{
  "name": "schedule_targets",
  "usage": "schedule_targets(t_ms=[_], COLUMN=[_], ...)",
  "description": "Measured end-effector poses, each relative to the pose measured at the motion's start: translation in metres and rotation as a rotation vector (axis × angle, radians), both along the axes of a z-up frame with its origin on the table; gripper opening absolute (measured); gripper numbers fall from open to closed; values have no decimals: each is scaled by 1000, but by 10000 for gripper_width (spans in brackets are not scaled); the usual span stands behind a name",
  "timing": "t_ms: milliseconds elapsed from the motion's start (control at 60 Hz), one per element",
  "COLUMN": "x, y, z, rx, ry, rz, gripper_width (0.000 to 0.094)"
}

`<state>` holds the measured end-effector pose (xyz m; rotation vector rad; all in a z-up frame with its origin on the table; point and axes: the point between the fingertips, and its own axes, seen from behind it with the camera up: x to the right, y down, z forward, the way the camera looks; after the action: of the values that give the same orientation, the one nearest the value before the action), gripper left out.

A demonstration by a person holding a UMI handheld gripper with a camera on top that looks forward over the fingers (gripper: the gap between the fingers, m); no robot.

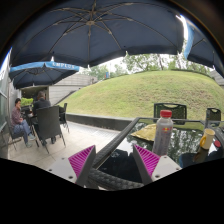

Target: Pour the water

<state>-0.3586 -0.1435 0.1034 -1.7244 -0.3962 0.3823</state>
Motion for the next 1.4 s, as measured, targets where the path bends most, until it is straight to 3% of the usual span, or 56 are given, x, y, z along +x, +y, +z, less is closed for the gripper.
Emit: schedule_targets(t_ms=[233, 583, 750, 800, 833, 917, 1000, 1200, 1400], x=[32, 136, 124, 121, 117, 123, 119, 122, 216], y=[20, 120, 175, 189, 196, 202, 197, 200, 202], z=[8, 10, 1, -2, -4, -3, 1, 21, 112], rx=[28, 71, 81, 82, 79, 85, 102, 97, 133], ry=[-3, -20, -28, -30, -32, -22, -11, 133, 568], rz=[-61, -304, -294, -286, -276, -295, -282, -223, -335], gripper_width=[792, 790, 784, 700, 534, 486, 371, 329, 330])
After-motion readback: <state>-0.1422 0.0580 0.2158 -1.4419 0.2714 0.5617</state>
